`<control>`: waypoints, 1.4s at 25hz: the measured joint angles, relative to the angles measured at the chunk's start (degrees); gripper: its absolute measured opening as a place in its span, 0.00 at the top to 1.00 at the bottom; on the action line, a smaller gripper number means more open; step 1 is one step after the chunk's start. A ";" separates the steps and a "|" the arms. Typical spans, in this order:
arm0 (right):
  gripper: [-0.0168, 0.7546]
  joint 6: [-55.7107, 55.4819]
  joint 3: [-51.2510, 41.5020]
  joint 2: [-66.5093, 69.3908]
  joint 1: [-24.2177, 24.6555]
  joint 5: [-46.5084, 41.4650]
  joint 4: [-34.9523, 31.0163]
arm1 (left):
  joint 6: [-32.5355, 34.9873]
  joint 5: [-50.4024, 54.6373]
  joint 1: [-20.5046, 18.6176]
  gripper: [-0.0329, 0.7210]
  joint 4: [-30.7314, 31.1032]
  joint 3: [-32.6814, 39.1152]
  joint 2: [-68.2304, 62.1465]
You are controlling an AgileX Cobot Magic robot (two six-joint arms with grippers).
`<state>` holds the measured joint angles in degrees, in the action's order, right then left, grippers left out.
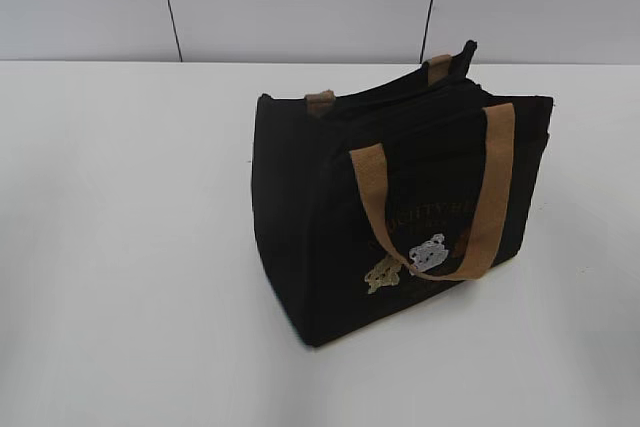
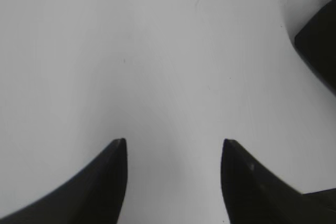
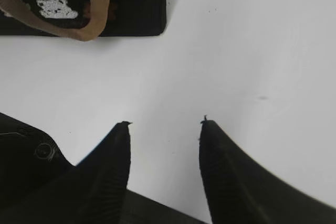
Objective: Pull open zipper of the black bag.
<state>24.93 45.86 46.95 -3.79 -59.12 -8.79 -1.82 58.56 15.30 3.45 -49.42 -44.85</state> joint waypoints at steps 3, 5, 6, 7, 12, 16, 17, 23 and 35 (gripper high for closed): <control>0.55 -0.06 -6.33 -6.78 0.00 2.12 -0.06 | -0.25 -1.11 0.00 0.39 -0.40 4.92 4.63; 0.55 -0.10 -9.63 -9.96 0.00 2.66 -0.08 | -0.30 -1.34 0.00 0.39 -1.43 7.80 7.28; 0.55 -0.17 -11.16 -11.25 0.00 2.72 -0.13 | -0.32 -1.39 0.00 0.39 -1.98 9.18 8.76; 0.55 -0.17 -12.55 -12.74 0.00 2.77 -0.13 | -0.32 -1.39 0.00 0.39 -2.54 10.54 10.23; 0.55 -2.03 -17.10 -18.08 0.00 2.72 -0.15 | -0.37 -1.39 0.00 0.39 -3.45 15.32 16.57; 0.55 -3.83 -17.61 -21.92 0.00 2.66 -0.20 | -0.36 -0.82 0.00 0.39 -3.45 16.69 21.10; 0.55 -4.17 -17.61 -22.99 0.00 2.53 -0.20 | -0.36 -0.82 0.00 0.39 -3.45 16.69 22.29; 0.55 -5.42 -18.65 -28.50 0.00 -2.42 -0.22 | -0.36 0.32 0.00 0.39 -3.45 17.02 28.30; 0.54 -5.99 -18.83 -43.86 0.00 -3.42 -0.17 | -0.36 1.22 0.00 0.39 -2.69 17.35 45.20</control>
<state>18.94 27.03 3.09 -3.79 -62.54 -8.96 -2.19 59.78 15.30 0.76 -32.07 0.35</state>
